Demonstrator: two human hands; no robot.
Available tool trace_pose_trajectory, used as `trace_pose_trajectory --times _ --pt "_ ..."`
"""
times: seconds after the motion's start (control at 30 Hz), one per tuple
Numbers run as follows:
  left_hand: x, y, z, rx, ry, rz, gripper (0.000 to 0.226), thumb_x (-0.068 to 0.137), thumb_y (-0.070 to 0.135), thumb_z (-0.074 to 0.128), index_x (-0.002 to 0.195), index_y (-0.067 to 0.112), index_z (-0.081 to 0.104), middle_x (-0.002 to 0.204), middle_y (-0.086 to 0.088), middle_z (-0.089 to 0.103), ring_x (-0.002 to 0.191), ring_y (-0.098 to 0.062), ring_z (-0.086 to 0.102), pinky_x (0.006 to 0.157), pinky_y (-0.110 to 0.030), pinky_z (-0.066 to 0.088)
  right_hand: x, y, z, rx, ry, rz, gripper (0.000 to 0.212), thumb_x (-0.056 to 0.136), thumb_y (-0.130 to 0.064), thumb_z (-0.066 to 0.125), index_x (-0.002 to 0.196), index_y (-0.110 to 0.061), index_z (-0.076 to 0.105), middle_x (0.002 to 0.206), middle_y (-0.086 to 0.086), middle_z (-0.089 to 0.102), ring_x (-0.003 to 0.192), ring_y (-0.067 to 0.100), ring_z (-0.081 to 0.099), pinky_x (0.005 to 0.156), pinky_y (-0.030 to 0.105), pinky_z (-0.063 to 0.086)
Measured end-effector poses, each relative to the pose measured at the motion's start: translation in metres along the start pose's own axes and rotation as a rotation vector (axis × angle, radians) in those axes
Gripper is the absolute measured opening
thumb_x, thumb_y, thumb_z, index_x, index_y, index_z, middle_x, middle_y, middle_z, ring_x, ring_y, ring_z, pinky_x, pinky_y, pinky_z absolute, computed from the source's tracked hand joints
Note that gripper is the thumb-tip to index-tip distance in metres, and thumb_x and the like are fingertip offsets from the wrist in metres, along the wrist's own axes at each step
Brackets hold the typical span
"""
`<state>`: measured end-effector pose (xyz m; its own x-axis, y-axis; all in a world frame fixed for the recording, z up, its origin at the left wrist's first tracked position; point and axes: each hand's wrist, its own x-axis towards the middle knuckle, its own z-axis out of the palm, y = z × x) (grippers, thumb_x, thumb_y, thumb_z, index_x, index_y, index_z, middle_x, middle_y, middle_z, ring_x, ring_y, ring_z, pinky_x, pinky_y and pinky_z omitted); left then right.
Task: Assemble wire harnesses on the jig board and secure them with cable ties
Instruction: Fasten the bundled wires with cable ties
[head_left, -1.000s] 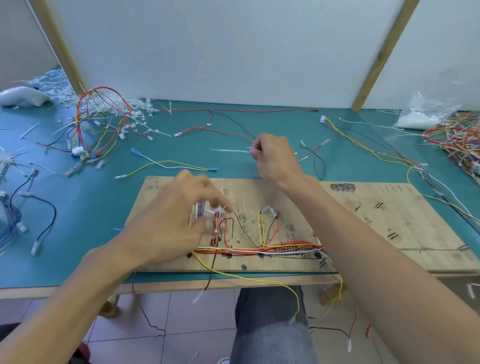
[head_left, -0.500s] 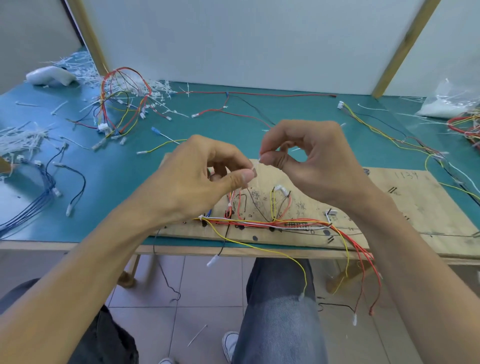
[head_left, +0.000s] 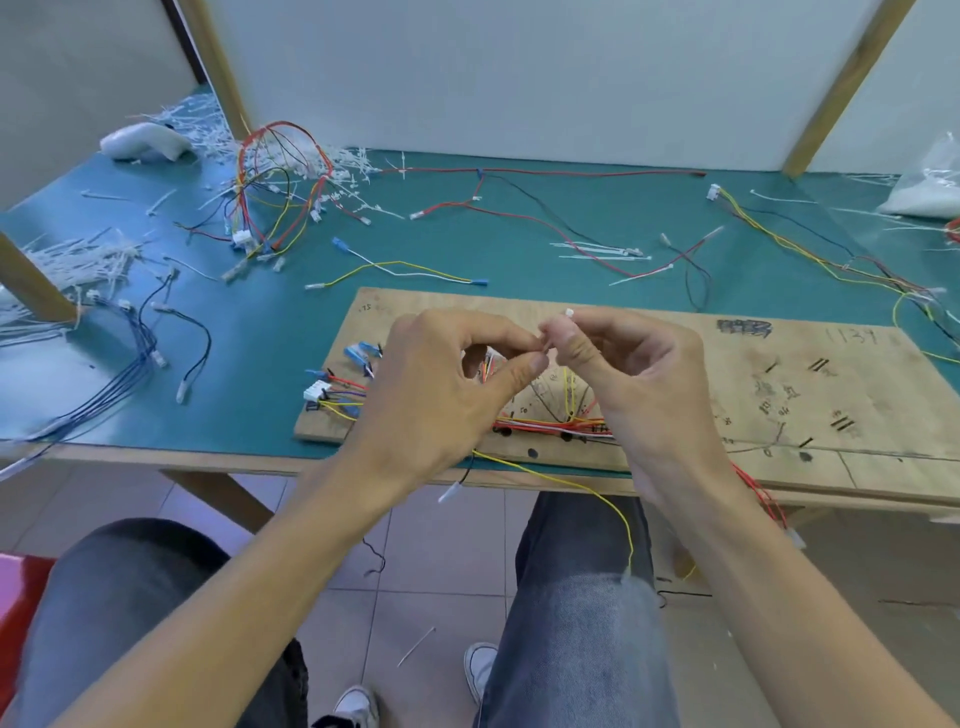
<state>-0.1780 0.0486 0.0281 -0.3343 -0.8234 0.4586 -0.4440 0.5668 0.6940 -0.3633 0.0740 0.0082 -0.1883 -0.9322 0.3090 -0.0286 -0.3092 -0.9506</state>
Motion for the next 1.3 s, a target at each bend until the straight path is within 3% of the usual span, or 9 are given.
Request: trace_pose_trajectory --times 0.07,0.13,0.2,0.23,0.53,0.77,0.9,1.3 --pt "-0.012 -0.002 0.001 0.138 0.071 0.019 0.008 0.087 0.032 0.082 0.093 0.030 0.077 0.084 0.019 0.071 0.074 0.001 0.052 0.071 -0.012 0.036 0.001 0.007 0.000 -0.110 0.114 -0.058 0.012 0.095 -0.028 0.079 0.088 -0.019 0.082 0.082 -0.002 0.078 0.079 0.014 0.068 0.078 0.047 0.053" --pt "-0.032 -0.006 0.004 0.222 0.070 0.048 0.011 0.085 0.028 0.082 0.088 0.028 0.072 0.086 0.018 0.068 0.084 -0.002 0.054 0.079 -0.024 0.044 0.004 0.014 0.000 -0.263 0.191 -0.118 0.017 0.096 -0.035 0.077 0.086 -0.022 0.081 0.081 -0.009 0.078 0.080 0.006 0.069 0.079 0.034 0.050" --pt "-0.053 -0.010 0.007 0.279 0.006 0.068 0.009 0.085 0.031 0.080 0.090 0.027 0.073 0.087 0.018 0.067 0.088 -0.012 0.056 0.080 -0.038 0.050 0.003 0.021 0.004 -0.378 0.208 -0.154 0.016 0.096 -0.034 0.077 0.089 -0.020 0.081 0.084 -0.010 0.077 0.085 0.006 0.070 0.080 0.018 0.045" --pt "-0.061 -0.014 0.009 0.309 -0.024 0.080 0.009 0.087 0.033 0.078 0.093 0.026 0.074 0.089 0.018 0.068 0.089 -0.015 0.056 0.078 -0.042 0.050 0.002 0.025 0.007 -0.415 0.199 -0.159 0.015 0.096 -0.032 0.078 0.092 -0.018 0.081 0.088 -0.008 0.077 0.087 0.007 0.071 0.081 0.016 0.046" --pt "-0.072 -0.024 0.001 0.442 -0.061 0.201 0.014 0.099 0.028 0.066 0.105 0.025 0.078 0.105 0.018 0.072 0.089 -0.019 0.052 0.072 -0.045 0.046 -0.001 0.035 0.011 -0.553 0.126 -0.236 0.014 0.101 -0.028 0.074 0.099 -0.015 0.078 0.090 -0.004 0.075 0.088 0.010 0.069 0.084 0.033 0.053" --pt "-0.073 -0.022 -0.001 0.425 -0.101 0.183 0.014 0.097 0.028 0.066 0.102 0.024 0.079 0.102 0.017 0.069 0.093 -0.020 0.056 0.074 -0.045 0.047 -0.003 0.035 0.013 -0.640 -0.006 -0.281 0.007 0.100 -0.035 0.072 0.098 -0.029 0.073 0.086 -0.026 0.070 0.090 0.010 0.071 0.091 0.060 0.048" --pt "-0.070 -0.018 -0.004 0.449 -0.158 0.155 0.018 0.095 0.032 0.065 0.101 0.026 0.080 0.094 0.017 0.068 0.092 -0.017 0.051 0.072 -0.043 0.047 -0.005 0.037 0.012 -0.716 -0.023 -0.272 0.009 0.097 -0.038 0.074 0.100 -0.029 0.075 0.088 -0.021 0.073 0.095 0.007 0.069 0.097 0.057 0.040" --pt "-0.058 -0.012 -0.010 0.479 -0.264 0.104 0.023 0.092 0.039 0.059 0.089 0.029 0.080 0.082 0.016 0.063 0.090 -0.013 0.045 0.073 -0.039 0.042 -0.007 0.040 0.011 -0.739 0.109 -0.320 0.009 0.099 -0.031 0.075 0.103 -0.023 0.077 0.094 -0.018 0.071 0.090 0.013 0.070 0.089 0.060 0.047"
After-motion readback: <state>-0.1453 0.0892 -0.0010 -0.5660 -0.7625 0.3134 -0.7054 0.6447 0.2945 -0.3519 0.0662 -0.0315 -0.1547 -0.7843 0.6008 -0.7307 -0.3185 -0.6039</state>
